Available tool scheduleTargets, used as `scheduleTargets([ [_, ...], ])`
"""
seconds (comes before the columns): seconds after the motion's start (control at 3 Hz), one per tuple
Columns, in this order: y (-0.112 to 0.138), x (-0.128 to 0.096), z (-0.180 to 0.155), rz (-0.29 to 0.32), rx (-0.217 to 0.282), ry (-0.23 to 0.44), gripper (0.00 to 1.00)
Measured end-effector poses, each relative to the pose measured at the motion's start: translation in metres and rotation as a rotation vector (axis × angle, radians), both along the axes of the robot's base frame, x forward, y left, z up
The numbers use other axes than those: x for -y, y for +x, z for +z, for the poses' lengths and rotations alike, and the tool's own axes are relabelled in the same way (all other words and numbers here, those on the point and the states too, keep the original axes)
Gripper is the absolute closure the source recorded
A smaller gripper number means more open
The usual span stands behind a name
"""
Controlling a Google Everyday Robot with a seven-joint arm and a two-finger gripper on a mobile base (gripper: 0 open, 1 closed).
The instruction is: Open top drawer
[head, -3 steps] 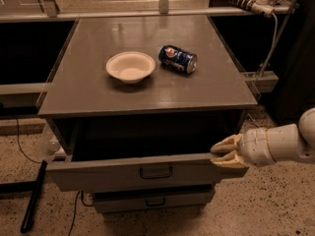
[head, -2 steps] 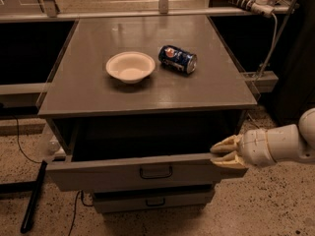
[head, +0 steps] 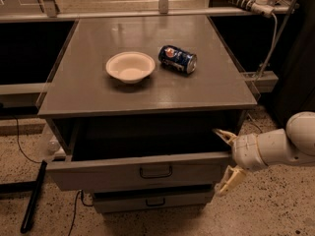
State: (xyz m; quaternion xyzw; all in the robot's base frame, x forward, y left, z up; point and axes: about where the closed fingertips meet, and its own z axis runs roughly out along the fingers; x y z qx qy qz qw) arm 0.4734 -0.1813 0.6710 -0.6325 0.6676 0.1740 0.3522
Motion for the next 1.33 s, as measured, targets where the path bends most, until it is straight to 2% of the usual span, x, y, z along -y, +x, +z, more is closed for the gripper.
scheduleTargets([
  [0.33, 0.000, 0.000, 0.000, 0.000, -0.001, 0.000, 0.02],
  [0.67, 0.000, 0.000, 0.000, 0.000, 0.000, 0.000, 0.20],
  [1.0, -0.003, 0.002, 0.009, 0.008, 0.014, -0.001, 0.44],
  [1.33, -0.025, 0.014, 0.029, 0.012, 0.044, -0.002, 0.67],
])
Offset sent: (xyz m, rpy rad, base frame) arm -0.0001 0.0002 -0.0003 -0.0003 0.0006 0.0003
